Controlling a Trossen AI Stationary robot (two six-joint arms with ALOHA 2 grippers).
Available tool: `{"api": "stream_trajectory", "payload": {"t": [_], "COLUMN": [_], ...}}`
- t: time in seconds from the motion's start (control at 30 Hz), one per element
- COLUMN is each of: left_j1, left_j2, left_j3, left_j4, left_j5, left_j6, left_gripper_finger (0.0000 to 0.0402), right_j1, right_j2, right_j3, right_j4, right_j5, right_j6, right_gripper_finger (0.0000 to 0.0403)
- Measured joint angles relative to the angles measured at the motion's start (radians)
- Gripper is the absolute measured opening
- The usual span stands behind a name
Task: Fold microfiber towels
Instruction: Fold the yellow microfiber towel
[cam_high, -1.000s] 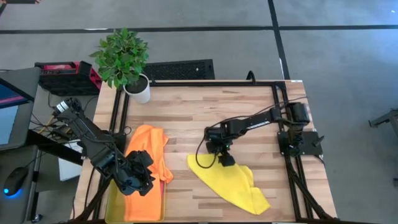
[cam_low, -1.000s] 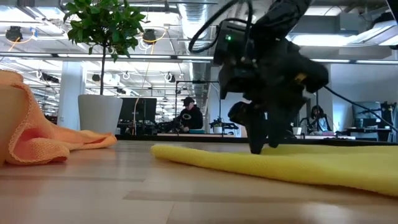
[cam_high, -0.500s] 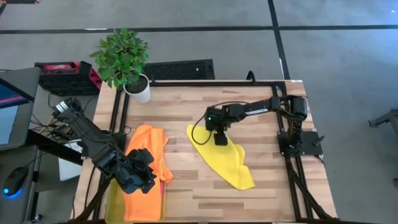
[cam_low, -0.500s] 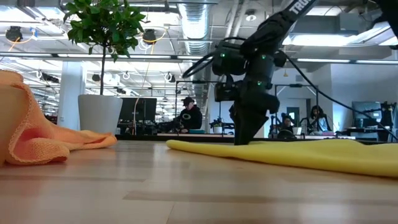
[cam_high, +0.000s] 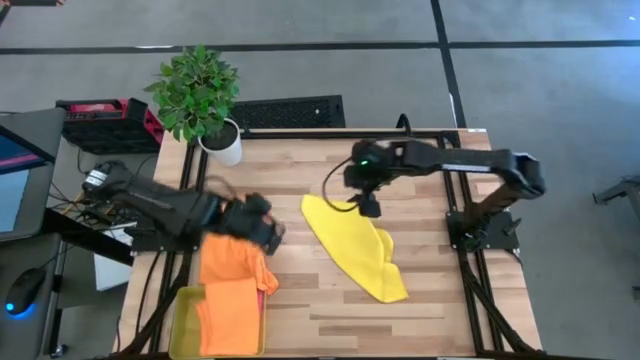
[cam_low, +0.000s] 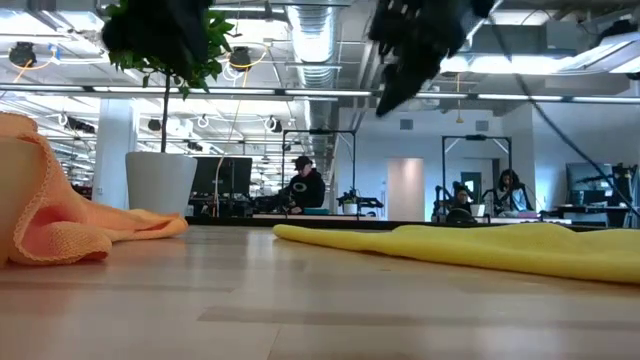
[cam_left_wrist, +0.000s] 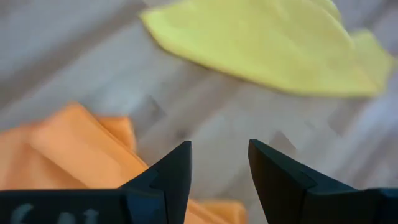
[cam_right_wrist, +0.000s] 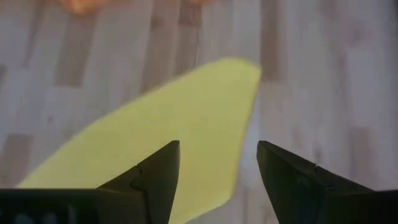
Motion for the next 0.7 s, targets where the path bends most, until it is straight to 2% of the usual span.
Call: {"api": "stream_trajectory", "payload": {"t": [0.2, 0.3, 0.6, 0.7], "left_j1": [0.304, 0.409, 0.554, 0.572], "left_j2": [0.052, 0.104, 0.33, 0.411], "left_j3": [0.001, 0.001, 0.001, 0.0], "left_j4": [0.007, 0.081, 0.398, 0.454], "left_j5": [0.167, 0.229, 0.402, 0.405], "left_j6": [0.038, 0.161, 0.376, 0.406], "left_gripper_finger": [0.0151, 0.0151, 0.0151, 0.0151], "right_j1": [-0.008, -0.022, -0.042, -0.041], "right_j2": [-0.185, -0.253, -0.385, -0.408], "right_j3": [0.001, 0.0, 0.001, 0.001], "right_j4": [0.003, 0.002, 0.005, 0.004], "right_j5": [0.002, 0.002, 0.0, 0.001], "right_j6": [-0.009, -0.018, -0.001, 0.025], "right_gripper_finger": [0.024, 0.024, 0.024, 0.024]}}
